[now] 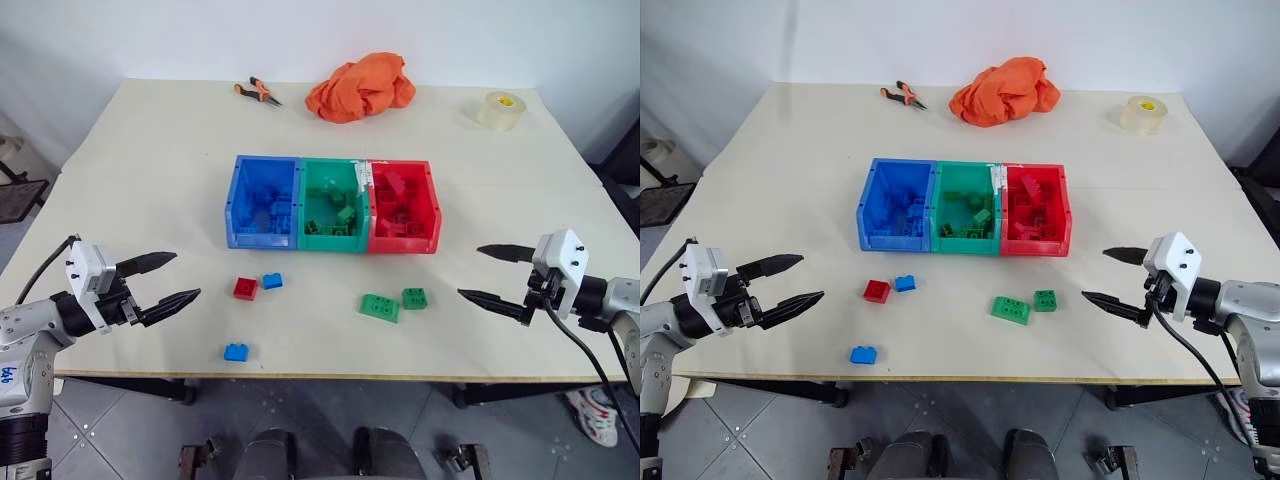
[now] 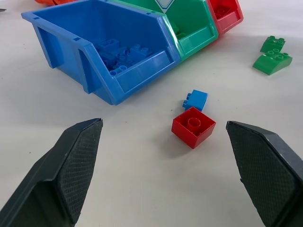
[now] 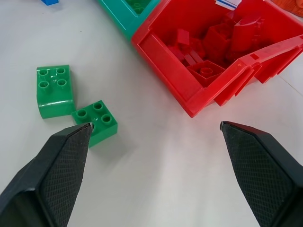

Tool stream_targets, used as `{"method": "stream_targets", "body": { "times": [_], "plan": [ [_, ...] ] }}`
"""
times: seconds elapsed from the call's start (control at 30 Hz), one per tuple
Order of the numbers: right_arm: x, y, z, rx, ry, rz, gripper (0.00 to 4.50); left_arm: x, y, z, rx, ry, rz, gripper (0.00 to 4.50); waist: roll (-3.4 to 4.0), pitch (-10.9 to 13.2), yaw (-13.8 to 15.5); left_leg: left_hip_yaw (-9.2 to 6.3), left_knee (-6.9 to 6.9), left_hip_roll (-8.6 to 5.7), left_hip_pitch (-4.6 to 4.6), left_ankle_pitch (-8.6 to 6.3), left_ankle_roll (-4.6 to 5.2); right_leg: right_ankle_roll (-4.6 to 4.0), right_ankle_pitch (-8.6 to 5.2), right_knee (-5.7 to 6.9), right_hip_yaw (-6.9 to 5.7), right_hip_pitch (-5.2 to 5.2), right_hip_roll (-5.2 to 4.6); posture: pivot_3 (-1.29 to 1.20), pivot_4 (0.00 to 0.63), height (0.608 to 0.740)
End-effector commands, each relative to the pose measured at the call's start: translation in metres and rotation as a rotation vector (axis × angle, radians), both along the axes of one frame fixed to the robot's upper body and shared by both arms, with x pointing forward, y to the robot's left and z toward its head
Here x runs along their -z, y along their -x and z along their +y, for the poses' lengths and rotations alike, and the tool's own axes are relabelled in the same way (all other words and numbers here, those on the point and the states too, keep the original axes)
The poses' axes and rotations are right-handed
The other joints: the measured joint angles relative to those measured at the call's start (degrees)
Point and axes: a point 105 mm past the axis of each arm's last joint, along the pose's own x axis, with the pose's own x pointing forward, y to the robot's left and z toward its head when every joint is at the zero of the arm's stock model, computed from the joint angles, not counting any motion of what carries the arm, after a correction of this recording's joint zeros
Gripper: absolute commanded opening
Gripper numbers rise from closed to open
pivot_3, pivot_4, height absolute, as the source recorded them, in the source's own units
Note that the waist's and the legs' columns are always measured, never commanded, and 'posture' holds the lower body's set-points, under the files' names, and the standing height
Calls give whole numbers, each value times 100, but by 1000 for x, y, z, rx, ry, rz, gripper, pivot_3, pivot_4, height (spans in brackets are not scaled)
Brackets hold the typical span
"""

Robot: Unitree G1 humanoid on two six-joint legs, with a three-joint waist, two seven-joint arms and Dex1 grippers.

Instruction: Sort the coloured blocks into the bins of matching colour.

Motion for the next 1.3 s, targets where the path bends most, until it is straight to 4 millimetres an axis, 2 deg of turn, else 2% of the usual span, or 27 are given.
{"method": "stream_targets", "body": {
  "times": [0.03,0.2,0.43,0.57,0.77,0.83,0.97,1.3],
  "plan": [
    [-13,0,0,-3,0,-51,4500,-12,-1,-2,25,-3,-43,4421,0,0,-2,0,0,0,0,0,0,0,0,0,0,0,0,0,150,740],
    [-16,-3,-1,11,-14,-58,4500,-18,-11,-2,-27,31,-26,4421,0,0,-9,0,0,0,0,0,0,0,0,1,-1,0,2,0,150,740],
    [-15,-3,-7,71,-18,-10,4500,-11,-7,-40,143,2,33,4421,0,0,6,-1,3,-2,0,0,0,0,0,4,0,1,1,0,150,740],
    [-7,7,-21,122,53,39,4500,4,-6,-61,246,-34,75,4421,2,0,34,-2,4,-3,-1,0,0,0,0,3,-1,2,3,0,150,740],
    [-1,30,-39,166,149,144,4500,6,-11,-81,377,3,78,4421,3,-1,126,3,12,-3,-3,0,0,0,0,1,0,2,8,0,150,740],
    [0,32,-36,154,154,161,4500,5,-12,-81,387,0,63,4421,2,-2,103,9,12,-2,-2,0,0,0,0,0,2,2,8,0,150,740],
    [6,29,-17,95,142,181,4500,0,-12,-74,387,19,30,4421,2,-2,81,13,12,5,0,0,0,0,0,-2,3,2,14,0,150,740],
    [39,-16,29,-48,168,232,4500,-5,4,-54,396,104,-13,4421,3,-1,47,4,26,3,-8,0,1,0,0,2,-2,1,9,0,150,740]
  ]
}}
